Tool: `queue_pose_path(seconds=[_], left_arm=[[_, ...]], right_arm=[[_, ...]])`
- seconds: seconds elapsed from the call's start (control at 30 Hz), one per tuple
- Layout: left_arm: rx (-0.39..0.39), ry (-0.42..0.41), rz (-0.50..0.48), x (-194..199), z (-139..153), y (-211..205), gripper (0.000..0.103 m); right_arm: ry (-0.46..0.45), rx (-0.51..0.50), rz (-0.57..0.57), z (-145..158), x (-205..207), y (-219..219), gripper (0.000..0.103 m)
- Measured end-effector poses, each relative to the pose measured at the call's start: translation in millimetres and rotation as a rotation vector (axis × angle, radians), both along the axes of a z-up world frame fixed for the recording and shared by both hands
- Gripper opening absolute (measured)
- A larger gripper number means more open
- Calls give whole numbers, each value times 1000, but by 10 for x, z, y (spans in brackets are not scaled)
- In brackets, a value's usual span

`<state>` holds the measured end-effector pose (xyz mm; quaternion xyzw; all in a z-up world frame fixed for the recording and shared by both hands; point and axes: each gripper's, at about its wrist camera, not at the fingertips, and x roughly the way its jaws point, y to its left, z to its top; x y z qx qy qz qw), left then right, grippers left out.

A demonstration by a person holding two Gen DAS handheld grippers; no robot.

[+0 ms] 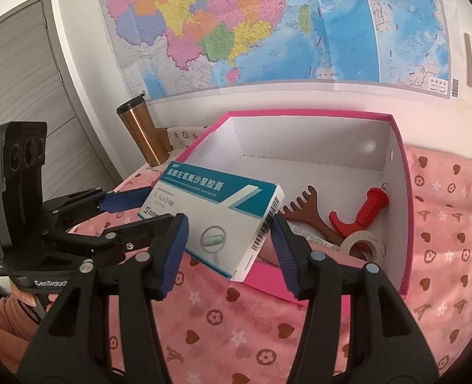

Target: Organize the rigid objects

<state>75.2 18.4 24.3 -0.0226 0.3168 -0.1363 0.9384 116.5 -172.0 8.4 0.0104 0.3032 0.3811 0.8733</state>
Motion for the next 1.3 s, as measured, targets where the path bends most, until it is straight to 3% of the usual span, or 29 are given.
queue_pose_path(seconds=[0.83, 1.3], left_arm=[[14, 15, 39, 209, -63, 104, 62], [15, 60, 64, 333, -196, 180, 62]], right_arm=[[48, -5, -3, -114, 274, 173, 56], [119, -22, 7, -290, 455, 284, 56]])
